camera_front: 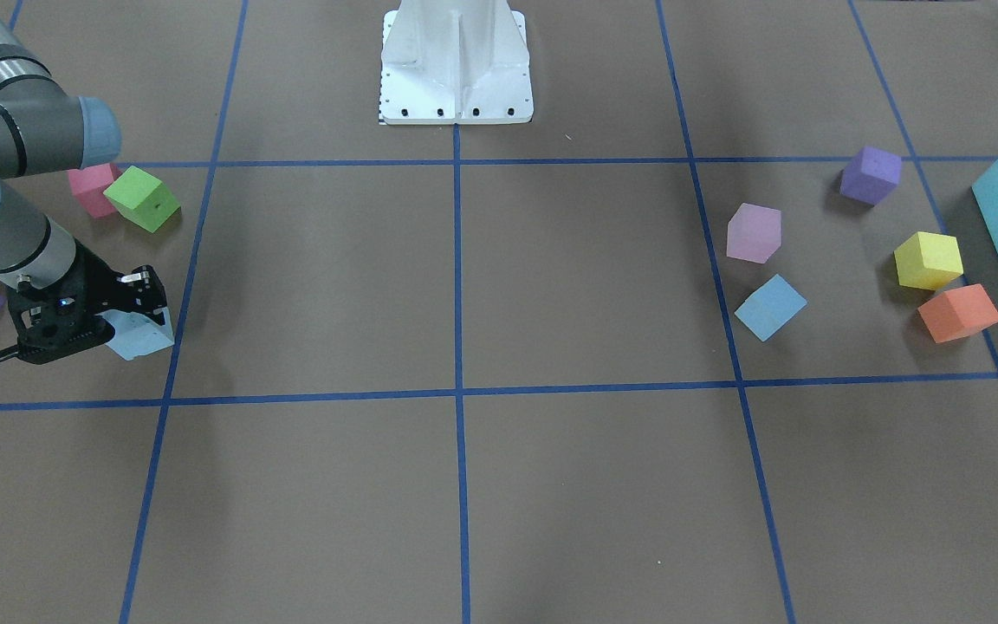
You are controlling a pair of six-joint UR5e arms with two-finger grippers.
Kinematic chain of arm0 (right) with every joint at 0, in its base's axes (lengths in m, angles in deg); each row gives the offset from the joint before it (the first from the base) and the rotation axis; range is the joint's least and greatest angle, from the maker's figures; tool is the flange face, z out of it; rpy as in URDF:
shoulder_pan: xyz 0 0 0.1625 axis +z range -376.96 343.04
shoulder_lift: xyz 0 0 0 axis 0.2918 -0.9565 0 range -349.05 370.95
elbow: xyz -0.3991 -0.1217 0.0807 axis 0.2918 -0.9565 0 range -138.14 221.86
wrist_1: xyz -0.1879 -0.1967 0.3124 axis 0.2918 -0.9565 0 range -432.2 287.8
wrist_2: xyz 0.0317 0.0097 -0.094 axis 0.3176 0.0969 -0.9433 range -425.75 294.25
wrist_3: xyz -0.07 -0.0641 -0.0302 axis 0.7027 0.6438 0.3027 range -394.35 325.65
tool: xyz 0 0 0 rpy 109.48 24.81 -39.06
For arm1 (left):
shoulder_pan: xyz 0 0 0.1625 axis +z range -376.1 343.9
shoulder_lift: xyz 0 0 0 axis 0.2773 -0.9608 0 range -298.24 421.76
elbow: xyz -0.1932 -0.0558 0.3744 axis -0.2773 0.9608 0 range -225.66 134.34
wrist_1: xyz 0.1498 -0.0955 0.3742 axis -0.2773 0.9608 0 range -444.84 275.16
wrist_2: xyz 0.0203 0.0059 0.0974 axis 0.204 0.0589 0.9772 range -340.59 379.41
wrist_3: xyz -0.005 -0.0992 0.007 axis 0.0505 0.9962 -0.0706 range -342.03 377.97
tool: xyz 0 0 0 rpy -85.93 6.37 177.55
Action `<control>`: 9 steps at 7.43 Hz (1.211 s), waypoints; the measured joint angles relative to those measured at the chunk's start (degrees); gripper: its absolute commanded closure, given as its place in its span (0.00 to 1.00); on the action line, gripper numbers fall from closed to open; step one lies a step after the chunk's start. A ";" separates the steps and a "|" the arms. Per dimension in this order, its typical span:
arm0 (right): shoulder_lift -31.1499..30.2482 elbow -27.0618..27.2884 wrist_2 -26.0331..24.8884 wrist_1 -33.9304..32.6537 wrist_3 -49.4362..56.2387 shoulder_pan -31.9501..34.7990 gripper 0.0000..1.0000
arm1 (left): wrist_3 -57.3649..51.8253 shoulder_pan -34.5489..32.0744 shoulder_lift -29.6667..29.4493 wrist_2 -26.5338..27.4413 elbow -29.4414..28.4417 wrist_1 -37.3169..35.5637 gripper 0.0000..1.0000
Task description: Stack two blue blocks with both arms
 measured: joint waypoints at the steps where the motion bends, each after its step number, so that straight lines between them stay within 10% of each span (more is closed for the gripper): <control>1: 3.29 -0.07 -0.36 -0.44 -6.64 -2.29 0.96 | -0.01 0.00 0.00 -0.01 -0.01 0.00 0.02; 9: 34.30 -15.48 -16.68 -11.29 -40.30 -23.54 0.90 | -0.33 -0.02 0.00 0.04 -0.20 0.18 0.02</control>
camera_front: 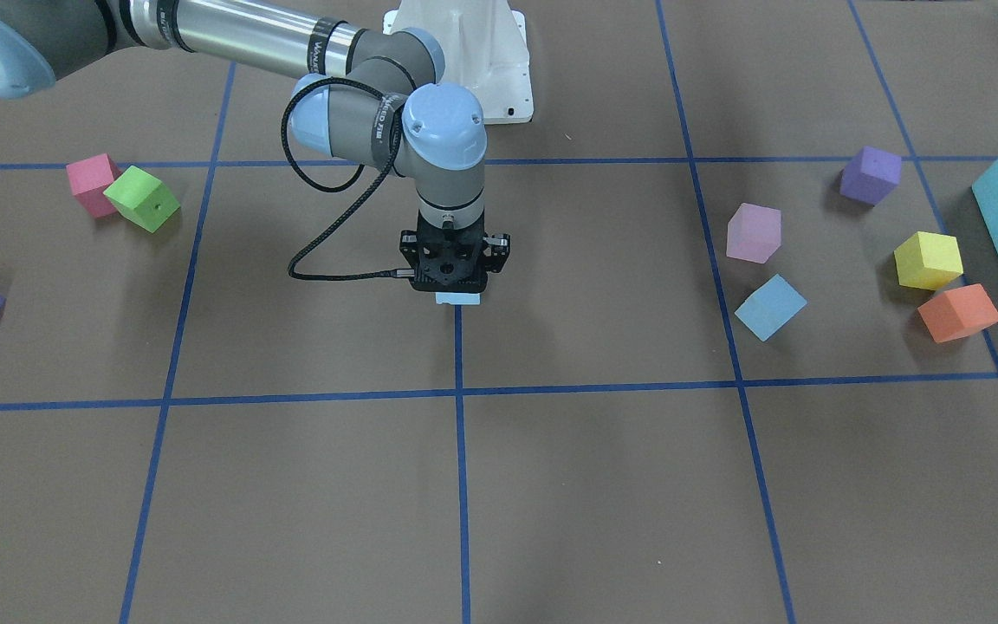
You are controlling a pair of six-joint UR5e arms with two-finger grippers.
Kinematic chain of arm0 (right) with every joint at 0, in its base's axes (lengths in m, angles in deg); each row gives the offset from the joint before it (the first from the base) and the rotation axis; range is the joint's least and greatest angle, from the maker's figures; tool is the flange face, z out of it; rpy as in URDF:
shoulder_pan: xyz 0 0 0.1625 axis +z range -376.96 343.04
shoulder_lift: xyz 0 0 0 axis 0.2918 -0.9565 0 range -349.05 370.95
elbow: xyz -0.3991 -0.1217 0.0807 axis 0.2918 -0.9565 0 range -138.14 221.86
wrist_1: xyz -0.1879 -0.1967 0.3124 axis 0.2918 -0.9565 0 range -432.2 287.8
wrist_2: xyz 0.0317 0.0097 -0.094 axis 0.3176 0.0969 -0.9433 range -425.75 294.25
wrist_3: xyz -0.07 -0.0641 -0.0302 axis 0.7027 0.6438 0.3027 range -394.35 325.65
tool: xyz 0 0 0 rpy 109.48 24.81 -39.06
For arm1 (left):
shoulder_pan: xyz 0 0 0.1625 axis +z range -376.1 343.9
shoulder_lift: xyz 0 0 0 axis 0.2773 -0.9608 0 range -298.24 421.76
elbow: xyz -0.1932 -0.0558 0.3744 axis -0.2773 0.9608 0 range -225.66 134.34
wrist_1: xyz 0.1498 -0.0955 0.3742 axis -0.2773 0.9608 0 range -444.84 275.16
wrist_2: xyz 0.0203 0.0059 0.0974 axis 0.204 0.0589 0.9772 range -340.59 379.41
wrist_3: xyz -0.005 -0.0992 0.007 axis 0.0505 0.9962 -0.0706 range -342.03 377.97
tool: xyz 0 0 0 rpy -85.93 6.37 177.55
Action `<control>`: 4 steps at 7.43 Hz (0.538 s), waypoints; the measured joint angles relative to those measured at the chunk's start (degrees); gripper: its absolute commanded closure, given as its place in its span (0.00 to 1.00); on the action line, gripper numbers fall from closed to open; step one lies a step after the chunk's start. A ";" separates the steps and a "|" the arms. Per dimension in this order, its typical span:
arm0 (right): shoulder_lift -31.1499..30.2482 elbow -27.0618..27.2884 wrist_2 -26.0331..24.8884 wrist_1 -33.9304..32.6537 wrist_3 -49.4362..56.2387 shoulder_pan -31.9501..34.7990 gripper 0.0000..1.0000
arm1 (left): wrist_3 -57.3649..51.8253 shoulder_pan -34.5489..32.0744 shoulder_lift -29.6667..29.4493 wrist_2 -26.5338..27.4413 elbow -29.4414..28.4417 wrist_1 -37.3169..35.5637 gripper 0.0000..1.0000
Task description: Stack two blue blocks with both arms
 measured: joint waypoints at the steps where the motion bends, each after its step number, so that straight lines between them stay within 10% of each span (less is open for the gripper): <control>1: 0.20 -0.32 -0.32 0.00 -0.12 -0.59 0.88 | -0.02 0.00 0.00 0.00 0.00 0.05 0.02; 4: -0.20 -0.71 -0.47 -0.13 0.93 -1.00 0.85 | -0.02 0.01 0.00 0.00 0.00 0.09 0.02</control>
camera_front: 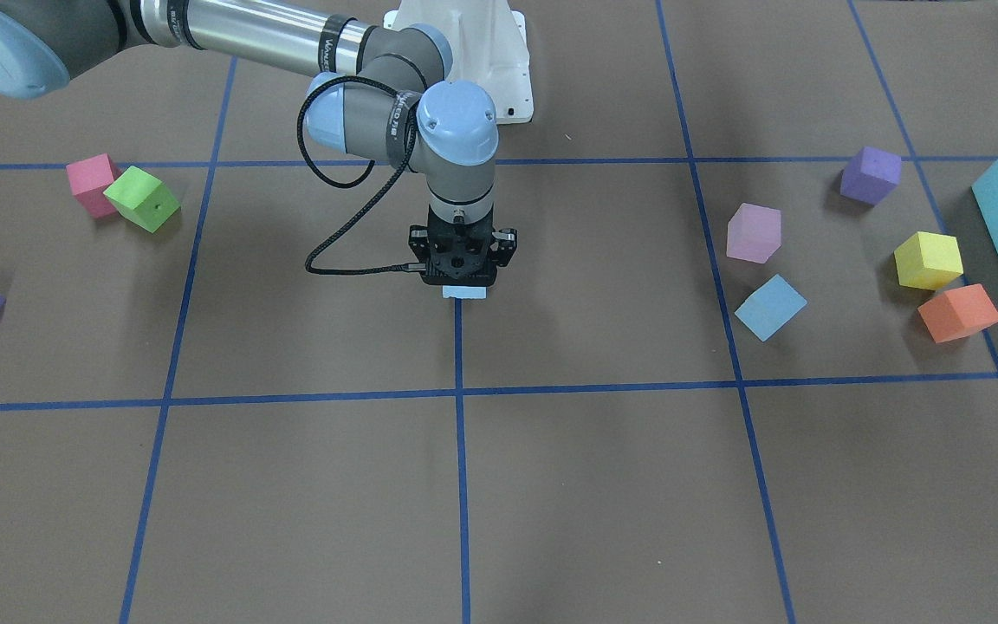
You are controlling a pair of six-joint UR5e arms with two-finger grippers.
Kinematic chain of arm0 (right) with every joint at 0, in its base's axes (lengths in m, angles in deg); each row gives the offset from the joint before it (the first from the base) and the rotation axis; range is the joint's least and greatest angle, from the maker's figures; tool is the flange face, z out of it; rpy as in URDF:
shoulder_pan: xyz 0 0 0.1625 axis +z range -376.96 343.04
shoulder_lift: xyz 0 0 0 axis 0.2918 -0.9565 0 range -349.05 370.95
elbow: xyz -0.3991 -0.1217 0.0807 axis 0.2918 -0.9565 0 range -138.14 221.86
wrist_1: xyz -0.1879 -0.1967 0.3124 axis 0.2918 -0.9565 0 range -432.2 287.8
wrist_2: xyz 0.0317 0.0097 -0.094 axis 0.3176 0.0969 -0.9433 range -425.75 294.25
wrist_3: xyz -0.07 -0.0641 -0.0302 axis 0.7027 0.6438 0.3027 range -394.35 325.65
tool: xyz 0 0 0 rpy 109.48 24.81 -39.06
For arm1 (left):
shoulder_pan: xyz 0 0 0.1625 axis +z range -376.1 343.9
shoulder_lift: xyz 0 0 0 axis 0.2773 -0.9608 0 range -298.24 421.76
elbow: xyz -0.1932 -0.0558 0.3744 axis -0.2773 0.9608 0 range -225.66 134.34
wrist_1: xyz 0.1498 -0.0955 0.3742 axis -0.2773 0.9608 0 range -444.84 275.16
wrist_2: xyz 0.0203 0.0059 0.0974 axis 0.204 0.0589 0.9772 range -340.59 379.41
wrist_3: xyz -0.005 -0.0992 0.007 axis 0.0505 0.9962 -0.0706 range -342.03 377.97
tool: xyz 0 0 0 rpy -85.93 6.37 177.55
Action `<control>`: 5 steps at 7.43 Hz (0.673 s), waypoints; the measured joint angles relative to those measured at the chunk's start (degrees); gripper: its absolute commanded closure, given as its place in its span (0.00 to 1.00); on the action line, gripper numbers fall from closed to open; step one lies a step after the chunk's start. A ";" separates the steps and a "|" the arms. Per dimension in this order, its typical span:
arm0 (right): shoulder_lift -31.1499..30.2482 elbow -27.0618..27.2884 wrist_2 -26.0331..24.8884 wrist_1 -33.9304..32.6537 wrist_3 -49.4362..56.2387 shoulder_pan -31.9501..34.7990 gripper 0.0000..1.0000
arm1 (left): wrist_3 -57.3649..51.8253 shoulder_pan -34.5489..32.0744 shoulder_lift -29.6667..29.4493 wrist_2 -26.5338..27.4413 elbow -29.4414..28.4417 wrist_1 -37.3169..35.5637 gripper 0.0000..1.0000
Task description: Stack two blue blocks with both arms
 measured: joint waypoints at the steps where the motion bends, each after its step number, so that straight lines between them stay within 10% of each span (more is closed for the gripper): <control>1: -0.14 -0.05 0.03 -0.03 0.45 0.00 0.77 | 0.00 -0.01 0.00 0.00 0.00 0.00 0.02; 5: -0.38 -0.61 -0.02 0.22 1.07 0.03 0.41 | 0.00 -0.02 0.00 0.00 0.00 0.00 0.02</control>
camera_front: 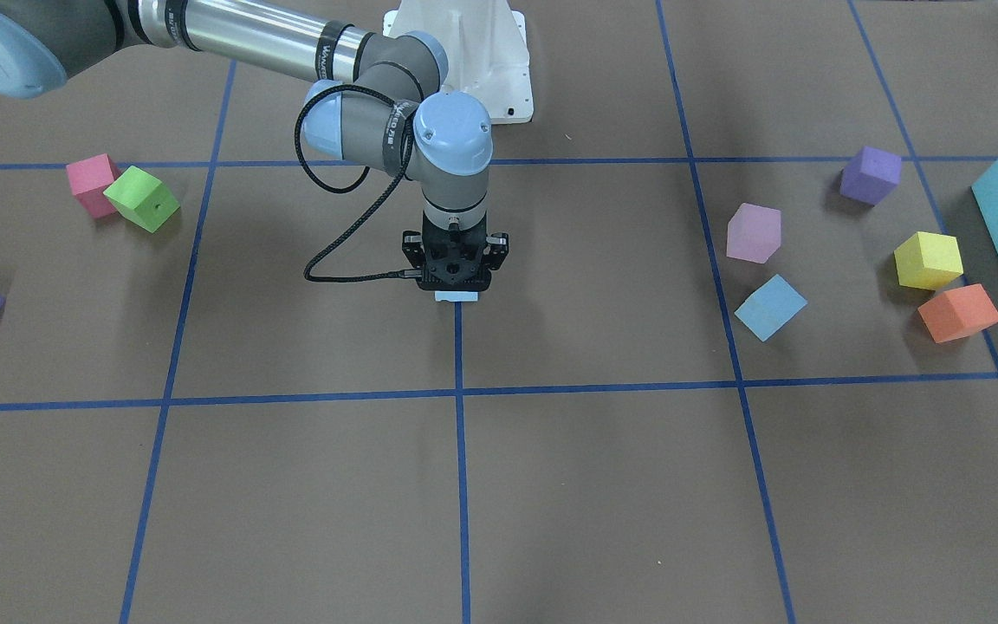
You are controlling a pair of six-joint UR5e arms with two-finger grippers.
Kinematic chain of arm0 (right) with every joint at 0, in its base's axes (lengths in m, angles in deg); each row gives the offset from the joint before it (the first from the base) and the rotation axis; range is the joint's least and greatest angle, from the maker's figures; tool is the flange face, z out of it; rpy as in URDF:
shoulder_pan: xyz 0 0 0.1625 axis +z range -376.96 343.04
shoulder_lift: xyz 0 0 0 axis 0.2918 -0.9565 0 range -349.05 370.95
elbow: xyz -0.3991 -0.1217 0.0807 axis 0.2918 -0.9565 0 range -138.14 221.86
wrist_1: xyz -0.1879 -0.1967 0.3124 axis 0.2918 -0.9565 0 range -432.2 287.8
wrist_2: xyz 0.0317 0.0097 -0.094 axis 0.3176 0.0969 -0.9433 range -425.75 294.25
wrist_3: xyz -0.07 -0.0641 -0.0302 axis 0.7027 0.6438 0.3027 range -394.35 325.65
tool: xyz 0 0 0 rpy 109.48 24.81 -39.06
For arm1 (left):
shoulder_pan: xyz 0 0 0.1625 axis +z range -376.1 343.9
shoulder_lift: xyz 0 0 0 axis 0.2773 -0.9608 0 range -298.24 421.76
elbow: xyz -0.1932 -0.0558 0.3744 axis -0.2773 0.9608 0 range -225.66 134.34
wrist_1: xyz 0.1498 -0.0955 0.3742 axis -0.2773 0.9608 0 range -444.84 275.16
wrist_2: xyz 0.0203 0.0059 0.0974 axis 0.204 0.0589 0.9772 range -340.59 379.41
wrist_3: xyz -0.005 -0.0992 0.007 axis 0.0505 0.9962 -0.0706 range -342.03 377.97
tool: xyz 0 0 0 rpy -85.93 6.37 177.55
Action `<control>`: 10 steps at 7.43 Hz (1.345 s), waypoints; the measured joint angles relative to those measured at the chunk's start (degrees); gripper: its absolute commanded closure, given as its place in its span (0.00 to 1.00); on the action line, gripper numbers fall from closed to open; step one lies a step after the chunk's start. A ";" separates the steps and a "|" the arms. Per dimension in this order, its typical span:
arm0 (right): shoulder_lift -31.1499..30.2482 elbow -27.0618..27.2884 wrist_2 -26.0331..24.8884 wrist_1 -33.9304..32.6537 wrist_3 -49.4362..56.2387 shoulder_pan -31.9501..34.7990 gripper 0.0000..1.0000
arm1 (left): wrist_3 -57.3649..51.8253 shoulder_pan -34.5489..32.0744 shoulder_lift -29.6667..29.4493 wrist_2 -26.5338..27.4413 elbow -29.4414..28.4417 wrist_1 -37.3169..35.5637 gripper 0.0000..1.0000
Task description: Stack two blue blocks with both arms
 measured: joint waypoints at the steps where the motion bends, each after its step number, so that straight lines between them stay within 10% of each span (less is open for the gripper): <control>1: 0.03 -0.02 0.00 0.05 -0.03 0.00 0.26 | 0.00 0.01 0.00 0.00 -0.01 0.00 0.02; 2: 0.05 -0.02 -0.02 0.25 -0.11 0.03 0.00 | 0.00 0.02 0.00 0.00 -0.05 0.00 0.02; 10: -1.98 12.72 2.48 -6.26 8.15 13.01 0.00 | 0.38 0.09 -1.65 -0.83 3.68 0.47 0.02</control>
